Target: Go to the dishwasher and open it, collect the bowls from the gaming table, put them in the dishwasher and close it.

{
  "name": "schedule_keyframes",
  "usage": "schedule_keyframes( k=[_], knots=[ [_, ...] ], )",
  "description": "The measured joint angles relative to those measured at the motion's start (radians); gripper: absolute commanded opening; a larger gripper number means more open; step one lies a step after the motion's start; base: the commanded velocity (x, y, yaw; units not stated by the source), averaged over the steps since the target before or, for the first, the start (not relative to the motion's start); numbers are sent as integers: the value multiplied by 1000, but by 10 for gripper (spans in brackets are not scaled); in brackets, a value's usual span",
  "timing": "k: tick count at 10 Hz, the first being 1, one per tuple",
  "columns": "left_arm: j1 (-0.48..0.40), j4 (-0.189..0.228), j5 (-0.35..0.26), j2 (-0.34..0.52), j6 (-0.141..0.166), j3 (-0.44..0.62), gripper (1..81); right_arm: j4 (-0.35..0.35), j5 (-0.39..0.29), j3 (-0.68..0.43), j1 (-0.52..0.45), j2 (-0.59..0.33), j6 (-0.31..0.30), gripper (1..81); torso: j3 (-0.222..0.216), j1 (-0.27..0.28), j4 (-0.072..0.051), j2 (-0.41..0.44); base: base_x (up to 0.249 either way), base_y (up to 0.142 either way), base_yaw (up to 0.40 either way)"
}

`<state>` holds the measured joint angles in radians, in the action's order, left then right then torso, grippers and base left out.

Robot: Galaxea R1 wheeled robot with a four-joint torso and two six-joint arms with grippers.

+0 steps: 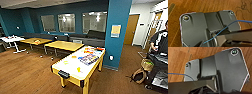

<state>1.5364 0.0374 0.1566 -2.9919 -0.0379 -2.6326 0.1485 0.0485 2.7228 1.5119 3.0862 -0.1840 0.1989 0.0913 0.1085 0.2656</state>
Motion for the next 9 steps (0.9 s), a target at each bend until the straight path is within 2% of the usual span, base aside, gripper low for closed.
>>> schedule_keyframes(
  k=[9],
  knots=[
    [0,0,0,0,0,0,811,0,0,0,0,0,0,811,0,0,0,0,149,65,0]
  ],
)
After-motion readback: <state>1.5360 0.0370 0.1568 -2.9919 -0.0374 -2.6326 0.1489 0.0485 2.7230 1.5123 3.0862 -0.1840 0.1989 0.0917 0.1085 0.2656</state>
